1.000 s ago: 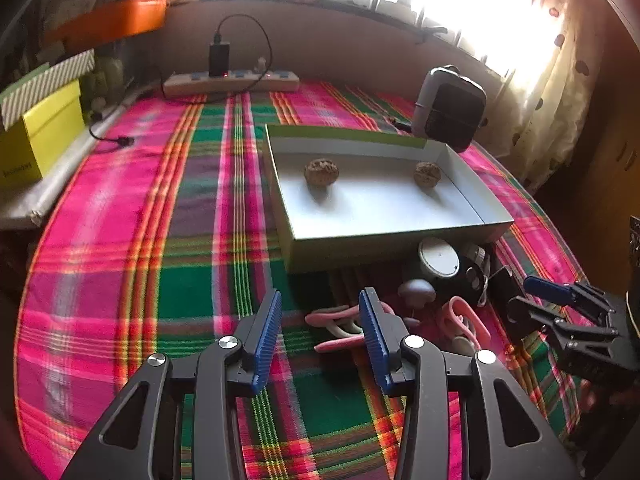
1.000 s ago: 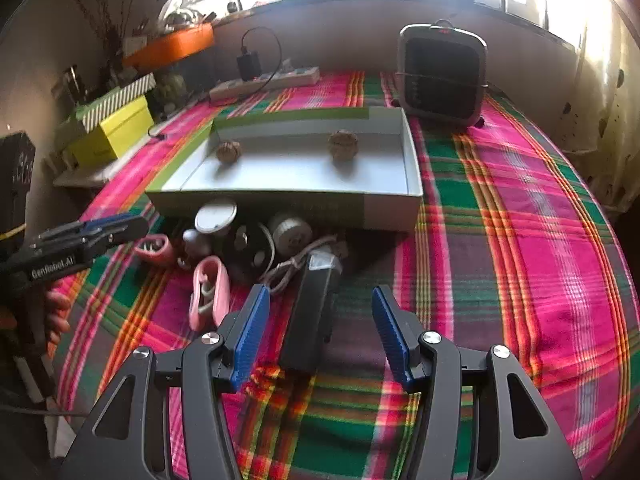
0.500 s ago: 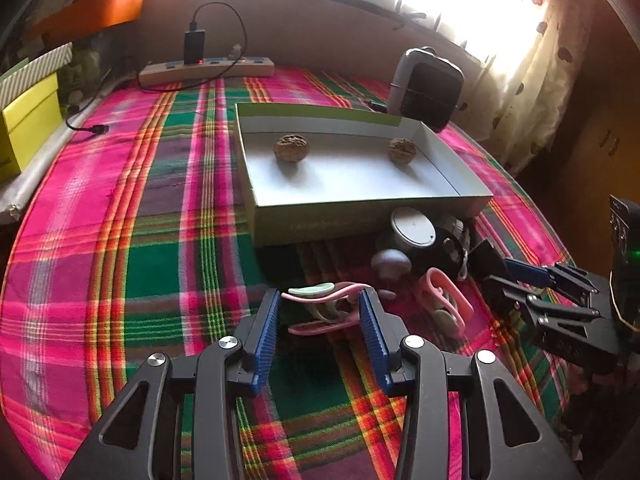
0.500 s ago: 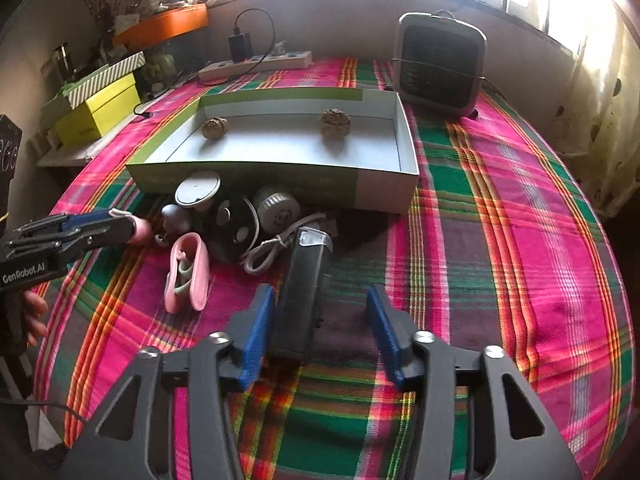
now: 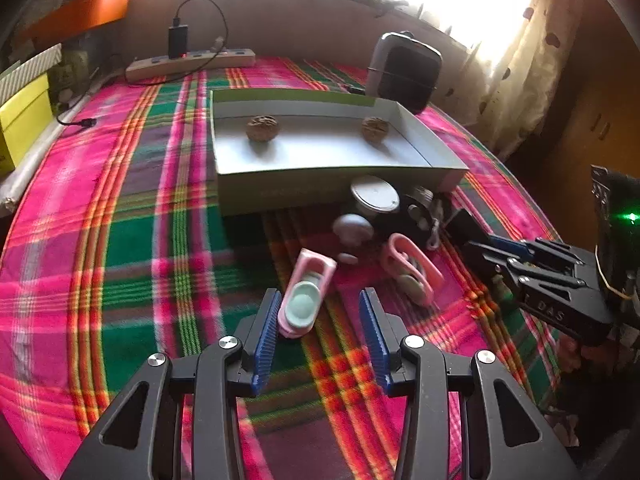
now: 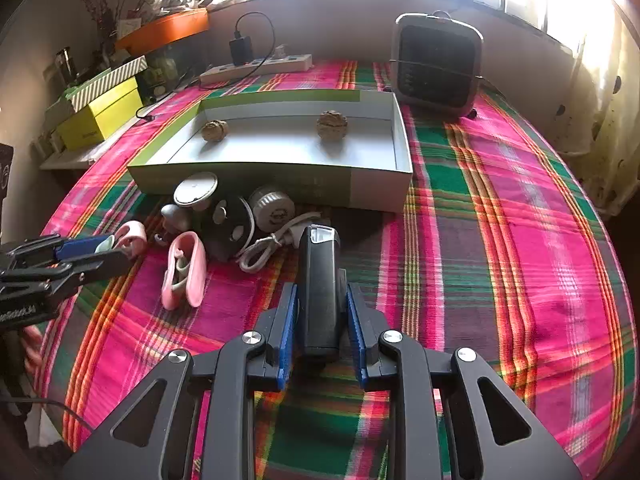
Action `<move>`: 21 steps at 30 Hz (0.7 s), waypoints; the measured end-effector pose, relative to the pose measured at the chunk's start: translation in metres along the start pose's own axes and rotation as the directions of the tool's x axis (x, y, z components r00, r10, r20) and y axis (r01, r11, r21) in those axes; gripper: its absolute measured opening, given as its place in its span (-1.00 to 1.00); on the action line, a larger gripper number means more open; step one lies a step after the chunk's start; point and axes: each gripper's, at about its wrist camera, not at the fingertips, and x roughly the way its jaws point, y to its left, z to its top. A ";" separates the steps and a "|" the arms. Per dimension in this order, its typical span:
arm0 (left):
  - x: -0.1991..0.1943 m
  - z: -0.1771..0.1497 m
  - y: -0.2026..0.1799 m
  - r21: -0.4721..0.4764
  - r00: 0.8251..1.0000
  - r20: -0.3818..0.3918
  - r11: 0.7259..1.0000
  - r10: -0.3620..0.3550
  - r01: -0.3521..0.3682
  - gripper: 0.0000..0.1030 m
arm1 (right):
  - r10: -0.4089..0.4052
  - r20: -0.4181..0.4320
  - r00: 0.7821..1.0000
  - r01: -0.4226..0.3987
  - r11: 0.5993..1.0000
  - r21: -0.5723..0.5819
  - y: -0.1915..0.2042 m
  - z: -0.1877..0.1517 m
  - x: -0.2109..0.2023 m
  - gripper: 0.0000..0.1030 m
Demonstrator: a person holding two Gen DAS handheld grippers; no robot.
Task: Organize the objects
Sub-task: 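Move back to the objects and grasp the black rectangular device with the right tool, then grasp the pink-and-white clip with the left tool while the right tool holds the black device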
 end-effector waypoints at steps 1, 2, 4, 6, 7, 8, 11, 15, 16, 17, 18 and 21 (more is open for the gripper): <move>0.000 -0.001 -0.002 0.006 1.000 -0.005 1.000 -0.002 0.002 -0.25 | 0.000 0.000 1.000 0.000 1.000 0.001 -0.001 0.000 0.000 -0.51; -0.001 -0.002 -0.004 0.014 1.000 -0.007 1.000 0.000 0.000 -0.25 | 0.000 0.000 1.000 0.000 1.000 0.004 -0.002 0.000 0.000 -0.51; -0.002 -0.003 -0.008 0.032 1.000 -0.007 0.999 0.011 -0.011 -0.25 | 0.000 0.001 1.000 0.000 1.000 0.008 -0.004 -0.001 -0.001 -0.51; -0.006 -0.001 -0.009 0.041 0.998 0.019 0.997 0.064 -0.065 -0.25 | 0.002 0.002 1.000 -0.002 1.000 0.010 -0.006 -0.001 -0.001 -0.51; -0.007 0.000 -0.008 0.037 0.997 0.024 0.996 0.077 -0.078 -0.25 | 0.002 0.002 1.000 -0.002 1.000 0.009 -0.006 -0.001 -0.001 -0.51; -0.007 0.002 -0.005 0.027 0.997 0.023 0.996 0.079 -0.080 -0.25 | 0.003 0.003 1.000 -0.003 1.000 0.008 -0.006 -0.001 -0.001 -0.51; -0.005 0.006 0.000 0.008 0.997 0.017 0.997 0.075 -0.075 -0.25 | 0.004 0.003 1.000 -0.004 1.000 0.008 -0.006 -0.002 -0.001 -0.51; 0.003 0.007 0.001 0.001 0.996 -0.010 0.996 0.093 -0.093 -0.25 | 0.001 0.004 1.000 -0.001 1.000 0.008 -0.005 -0.002 -0.002 -0.51; 0.006 0.007 0.001 0.000 0.995 -0.013 0.995 0.099 -0.099 -0.25 | 0.001 0.004 1.000 -0.001 1.000 0.007 -0.005 -0.002 -0.002 -0.51; 0.007 0.007 0.001 -0.002 0.995 -0.015 0.995 0.103 -0.103 -0.25 | 0.000 0.004 1.000 0.000 1.000 0.008 -0.006 -0.002 -0.002 -0.51; 0.008 0.008 0.001 -0.002 0.994 -0.012 0.995 0.105 -0.105 -0.25 | 0.000 0.004 1.000 0.000 1.000 0.008 -0.006 -0.001 -0.001 -0.51; 0.010 0.010 0.002 -0.013 0.994 -0.009 0.994 0.111 -0.111 -0.25 | -0.003 0.003 1.000 0.003 1.000 0.010 -0.007 0.000 0.000 -0.51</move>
